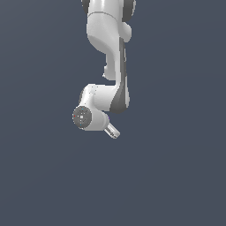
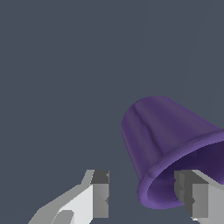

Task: Pick up the object and move it to a goal position.

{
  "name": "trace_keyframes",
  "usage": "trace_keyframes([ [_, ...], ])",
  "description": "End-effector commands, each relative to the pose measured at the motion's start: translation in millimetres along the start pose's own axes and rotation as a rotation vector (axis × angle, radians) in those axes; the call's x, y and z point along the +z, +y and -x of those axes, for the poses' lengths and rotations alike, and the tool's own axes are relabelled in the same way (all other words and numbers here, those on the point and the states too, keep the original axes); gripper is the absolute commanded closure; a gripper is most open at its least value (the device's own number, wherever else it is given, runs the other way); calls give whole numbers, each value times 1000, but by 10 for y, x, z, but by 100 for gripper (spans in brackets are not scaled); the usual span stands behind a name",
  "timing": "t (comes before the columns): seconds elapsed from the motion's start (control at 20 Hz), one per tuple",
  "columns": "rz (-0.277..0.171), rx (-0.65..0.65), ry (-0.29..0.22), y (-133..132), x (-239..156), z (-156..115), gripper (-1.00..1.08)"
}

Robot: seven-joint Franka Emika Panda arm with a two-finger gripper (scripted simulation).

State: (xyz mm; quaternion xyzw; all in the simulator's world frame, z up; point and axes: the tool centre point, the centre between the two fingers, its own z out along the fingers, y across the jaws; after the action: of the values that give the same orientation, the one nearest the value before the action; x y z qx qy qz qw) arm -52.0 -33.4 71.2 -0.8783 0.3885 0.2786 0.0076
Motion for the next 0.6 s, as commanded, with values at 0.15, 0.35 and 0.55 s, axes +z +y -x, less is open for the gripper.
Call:
trace_keyframes([
  [0.15,0,1,0,3,68,3,108],
  [0.35,0,1,0,3,68,3,108],
  [0.55,0,1,0,3,68,3,108],
])
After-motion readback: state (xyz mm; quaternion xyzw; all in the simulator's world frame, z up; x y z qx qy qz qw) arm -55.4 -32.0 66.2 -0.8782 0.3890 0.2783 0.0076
